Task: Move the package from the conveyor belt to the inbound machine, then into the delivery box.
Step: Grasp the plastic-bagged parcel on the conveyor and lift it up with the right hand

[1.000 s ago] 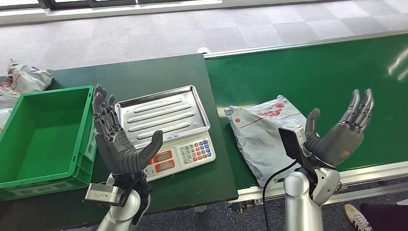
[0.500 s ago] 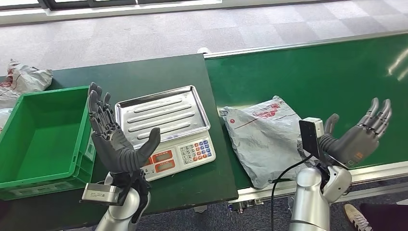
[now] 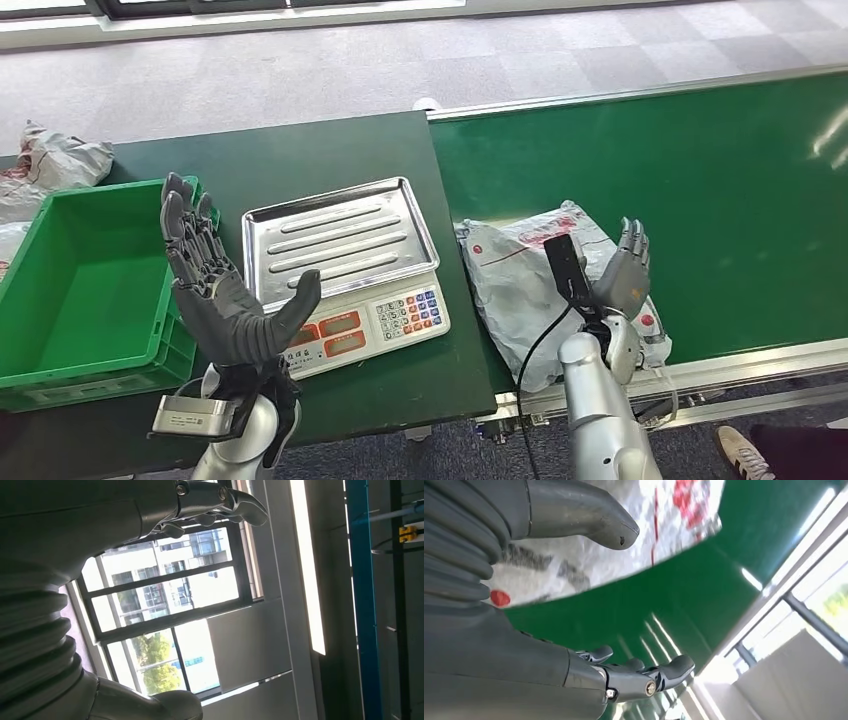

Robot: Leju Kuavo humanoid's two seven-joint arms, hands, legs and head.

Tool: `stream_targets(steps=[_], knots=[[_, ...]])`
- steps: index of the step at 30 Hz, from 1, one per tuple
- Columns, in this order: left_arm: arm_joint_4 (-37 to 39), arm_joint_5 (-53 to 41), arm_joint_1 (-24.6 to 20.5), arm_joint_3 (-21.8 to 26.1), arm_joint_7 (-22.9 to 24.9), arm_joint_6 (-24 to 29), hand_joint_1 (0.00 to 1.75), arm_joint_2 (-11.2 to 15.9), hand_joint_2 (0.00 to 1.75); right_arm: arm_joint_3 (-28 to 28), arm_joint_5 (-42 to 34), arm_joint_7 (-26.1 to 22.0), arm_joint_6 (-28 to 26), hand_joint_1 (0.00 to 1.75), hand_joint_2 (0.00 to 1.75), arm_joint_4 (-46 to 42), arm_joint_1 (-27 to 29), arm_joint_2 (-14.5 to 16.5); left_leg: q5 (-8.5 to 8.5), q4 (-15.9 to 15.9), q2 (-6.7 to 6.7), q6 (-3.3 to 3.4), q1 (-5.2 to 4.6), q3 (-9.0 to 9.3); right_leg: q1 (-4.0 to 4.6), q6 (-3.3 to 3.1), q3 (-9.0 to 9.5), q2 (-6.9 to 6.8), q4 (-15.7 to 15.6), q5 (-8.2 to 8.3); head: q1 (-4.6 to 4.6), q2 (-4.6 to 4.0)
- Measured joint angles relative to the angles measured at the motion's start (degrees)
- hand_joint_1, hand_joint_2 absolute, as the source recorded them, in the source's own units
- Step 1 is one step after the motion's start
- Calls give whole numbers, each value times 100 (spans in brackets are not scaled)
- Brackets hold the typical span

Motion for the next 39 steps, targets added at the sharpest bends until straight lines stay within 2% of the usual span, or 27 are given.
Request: stream_targets(steps=[5, 13, 15, 19, 21, 25, 29, 30, 33, 34, 39], knots=[[-5, -69, -21, 43, -1, -204, 0, -28, 175, 542, 406, 483, 801, 0, 175, 1050, -322, -182, -2, 1, 1, 0, -2, 0, -2, 1, -1, 4, -1, 0, 1, 0], [-5, -153, -67, 193, 1, -374, 0, -127, 175, 1020, 535, 1075, 1229, 0, 175, 1854, -620, -292, -3, 1, 1, 1, -6, 2, -6, 2, 0, 3, -1, 0, 1, 0], [-5, -189, -67, 225, 1, -431, 0, -157, 175, 1110, 713, 1515, 1346, 0, 175, 1975, -657, -332, -3, 1, 1, 2, -6, 2, -6, 3, 0, 3, -2, 1, 0, 0], [-3, -291, -66, 368, 1, -567, 0, -277, 175, 1332, 1173, 2806, 1563, 0, 175, 2153, -674, -414, -4, 2, 1, 3, -7, 1, -8, 3, 0, 2, -2, 0, 1, 0], [-3, -313, -65, 438, 1, -598, 0, -332, 175, 1395, 1246, 3018, 1594, 0, 175, 2206, -675, -452, -5, 2, 2, 4, -8, 2, -8, 3, 0, 5, -2, 1, 1, 0], [-3, -320, -64, 503, 1, -634, 0, -393, 175, 1482, 1299, 3132, 1631, 0, 175, 2277, -680, -494, -6, 2, 1, 5, -8, 2, -9, 4, 0, 5, -2, 1, 0, 0], [-3, -368, -60, 597, 1, -651, 0, -450, 175, 1565, 1488, 3597, 1776, 0, 175, 2319, -690, -535, -6, 2, 1, 5, -8, 3, -8, 4, 1, 4, -2, 1, 1, 0], [-3, -378, -59, 621, 1, -652, 0, -463, 175, 1595, 1538, 3691, 1807, 17, 175, 2327, -691, -547, -6, 2, 1, 5, -8, 2, -9, 4, 1, 4, -2, 1, 1, 0], [-3, -388, -58, 689, 1, -653, 0, -499, 175, 1671, 1647, 3854, 1870, 148, 175, 2350, -695, -583, -6, 2, 1, 5, -9, 2, -9, 4, 1, 4, -2, 1, 1, 0], [-3, -390, -58, 712, 2, -653, 0, -509, 175, 1687, 1665, 3873, 1892, 175, 175, 2356, -697, -592, -6, 2, 1, 5, -9, 3, -10, 4, 1, 4, -2, 1, 1, 0], [22, -397, -58, 758, 3, -655, 0, -522, 175, 1779, 1719, 3698, 1941, 175, 175, 2378, -722, -605, -6, 2, 1, 6, -9, 3, -10, 4, 1, 4, -2, 1, 1, 0]])
